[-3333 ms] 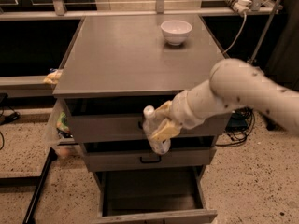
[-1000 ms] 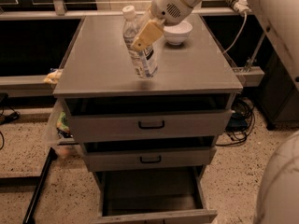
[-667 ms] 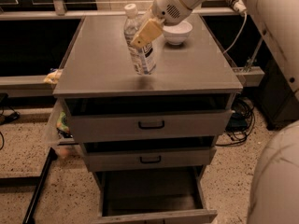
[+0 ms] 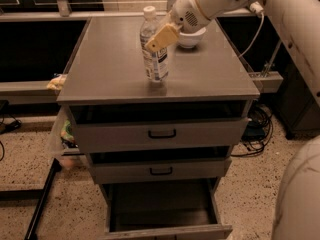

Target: Pick blue plastic bottle from bottom drawer and place on counter

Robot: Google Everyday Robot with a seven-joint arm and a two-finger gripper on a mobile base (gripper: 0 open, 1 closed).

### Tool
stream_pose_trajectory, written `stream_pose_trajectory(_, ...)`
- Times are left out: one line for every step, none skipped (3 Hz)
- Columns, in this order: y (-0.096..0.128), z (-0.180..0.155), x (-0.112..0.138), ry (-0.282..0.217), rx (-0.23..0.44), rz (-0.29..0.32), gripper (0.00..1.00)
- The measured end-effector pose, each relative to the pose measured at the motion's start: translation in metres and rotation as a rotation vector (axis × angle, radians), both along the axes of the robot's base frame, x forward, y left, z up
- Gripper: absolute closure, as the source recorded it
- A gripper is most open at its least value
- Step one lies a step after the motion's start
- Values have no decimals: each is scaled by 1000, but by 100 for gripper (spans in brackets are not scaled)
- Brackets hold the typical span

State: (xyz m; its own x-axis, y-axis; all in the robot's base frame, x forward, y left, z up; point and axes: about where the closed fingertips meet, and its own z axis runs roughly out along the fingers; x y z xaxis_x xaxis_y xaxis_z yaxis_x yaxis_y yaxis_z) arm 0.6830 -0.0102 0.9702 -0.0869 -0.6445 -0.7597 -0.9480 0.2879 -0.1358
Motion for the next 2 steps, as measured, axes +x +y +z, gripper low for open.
stream_pose_trajectory(-8, -9, 3, 24, 29, -32, 100)
stream_pose_trajectory(-15, -19, 3, 42, 49, -54, 100)
